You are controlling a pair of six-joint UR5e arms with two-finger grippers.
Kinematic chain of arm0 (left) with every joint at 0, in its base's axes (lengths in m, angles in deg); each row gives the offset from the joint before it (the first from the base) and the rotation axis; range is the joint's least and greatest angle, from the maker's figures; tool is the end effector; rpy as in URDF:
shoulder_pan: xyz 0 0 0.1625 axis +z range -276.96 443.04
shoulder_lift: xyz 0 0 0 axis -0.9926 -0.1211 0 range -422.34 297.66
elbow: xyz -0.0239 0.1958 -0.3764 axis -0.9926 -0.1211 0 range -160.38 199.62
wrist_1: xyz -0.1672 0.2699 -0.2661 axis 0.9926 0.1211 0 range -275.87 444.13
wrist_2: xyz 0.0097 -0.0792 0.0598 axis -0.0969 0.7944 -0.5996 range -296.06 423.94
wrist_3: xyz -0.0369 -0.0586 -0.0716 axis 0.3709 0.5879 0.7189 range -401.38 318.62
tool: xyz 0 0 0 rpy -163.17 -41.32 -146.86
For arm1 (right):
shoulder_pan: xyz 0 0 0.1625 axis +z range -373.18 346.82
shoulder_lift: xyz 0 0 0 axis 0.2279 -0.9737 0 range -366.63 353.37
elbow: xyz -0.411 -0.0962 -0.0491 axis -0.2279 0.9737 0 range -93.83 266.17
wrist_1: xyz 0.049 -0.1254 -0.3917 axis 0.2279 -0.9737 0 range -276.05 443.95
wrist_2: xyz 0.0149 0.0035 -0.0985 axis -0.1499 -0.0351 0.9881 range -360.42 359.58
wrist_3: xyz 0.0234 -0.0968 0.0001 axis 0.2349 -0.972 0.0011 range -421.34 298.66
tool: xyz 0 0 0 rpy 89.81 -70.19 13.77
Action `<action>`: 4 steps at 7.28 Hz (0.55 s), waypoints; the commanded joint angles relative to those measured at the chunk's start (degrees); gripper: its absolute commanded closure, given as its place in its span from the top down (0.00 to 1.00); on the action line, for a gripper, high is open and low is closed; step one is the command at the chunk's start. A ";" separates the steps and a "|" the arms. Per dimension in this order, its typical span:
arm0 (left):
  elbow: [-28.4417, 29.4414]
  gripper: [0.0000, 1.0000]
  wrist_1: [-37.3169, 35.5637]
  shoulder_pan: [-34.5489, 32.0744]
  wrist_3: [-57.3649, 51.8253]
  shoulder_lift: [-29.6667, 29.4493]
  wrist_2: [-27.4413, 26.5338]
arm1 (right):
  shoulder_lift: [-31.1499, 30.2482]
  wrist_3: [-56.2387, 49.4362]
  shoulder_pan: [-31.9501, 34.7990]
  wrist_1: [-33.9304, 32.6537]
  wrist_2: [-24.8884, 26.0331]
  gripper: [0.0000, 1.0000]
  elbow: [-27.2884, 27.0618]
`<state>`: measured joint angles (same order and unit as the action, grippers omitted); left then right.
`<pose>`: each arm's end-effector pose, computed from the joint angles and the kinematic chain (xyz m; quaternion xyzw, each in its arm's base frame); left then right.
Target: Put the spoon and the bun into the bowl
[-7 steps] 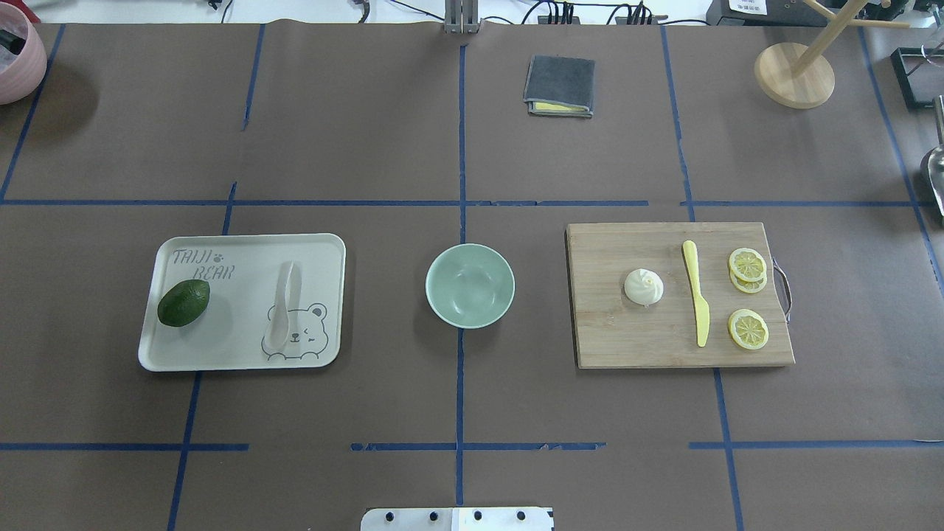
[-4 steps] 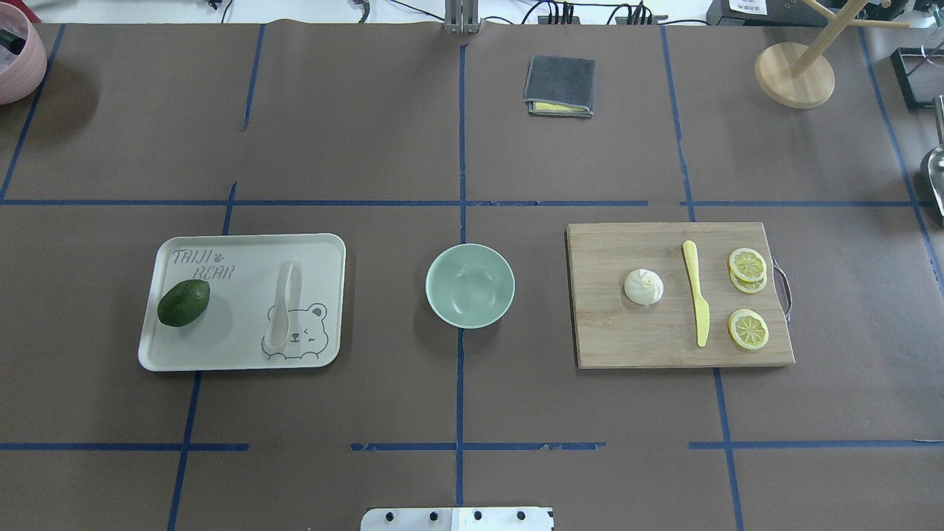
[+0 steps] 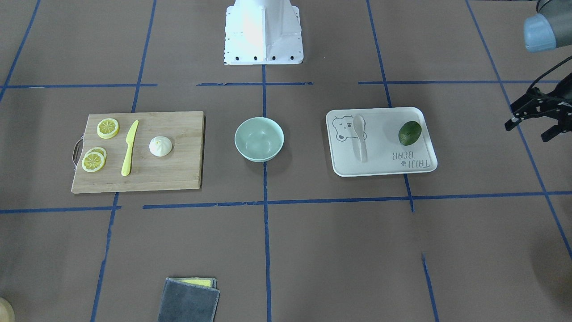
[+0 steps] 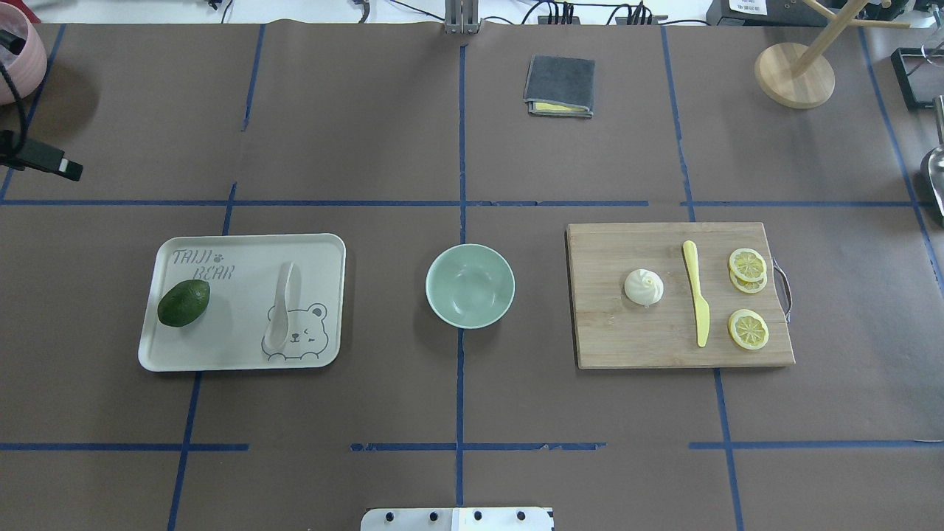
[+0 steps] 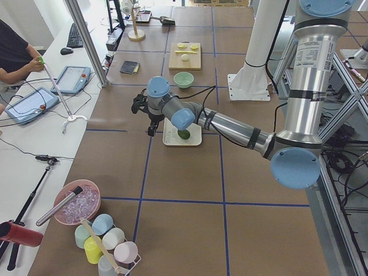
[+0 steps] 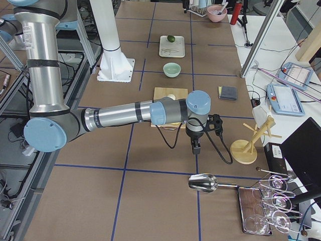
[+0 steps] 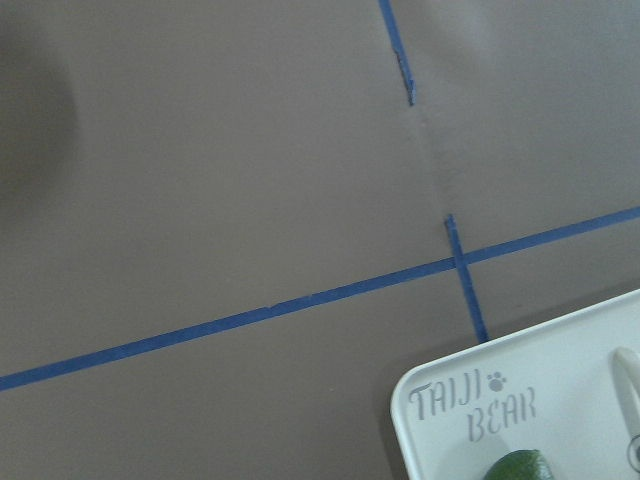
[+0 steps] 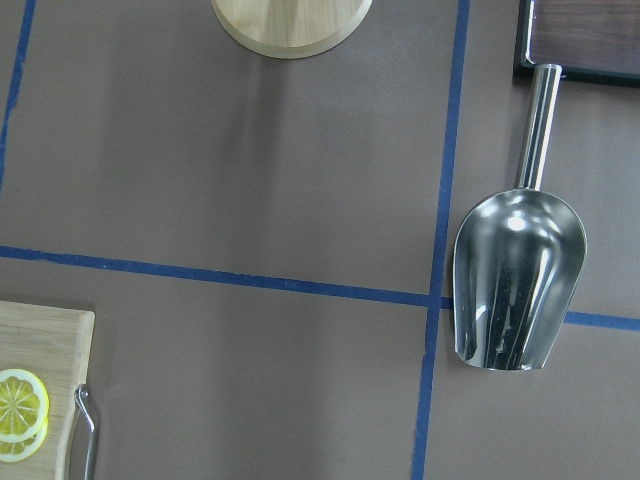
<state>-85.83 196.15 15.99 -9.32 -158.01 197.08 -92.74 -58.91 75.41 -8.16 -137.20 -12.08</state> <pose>0.1468 -0.5138 0.4289 0.1454 0.4612 0.0660 0.8728 0.0478 -0.5237 0.5538 0.0670 -0.3979 -0.0267 0.9146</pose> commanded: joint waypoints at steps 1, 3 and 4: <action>-1.32 1.00 0.74 9.44 12.79 -2.50 -9.00 | 0.15 4.65 -1.04 0.08 -0.24 1.00 -1.67; -1.94 0.99 0.83 18.23 26.23 -5.47 -15.52 | -0.38 12.39 -3.41 0.08 -0.41 1.00 -5.88; -1.34 0.98 0.74 22.54 30.30 -6.97 -20.15 | -0.47 14.26 -3.68 0.08 -0.68 1.00 -7.29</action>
<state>-87.48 196.94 33.03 14.46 -163.04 182.03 -92.98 -47.98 72.48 -8.08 -137.63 -17.23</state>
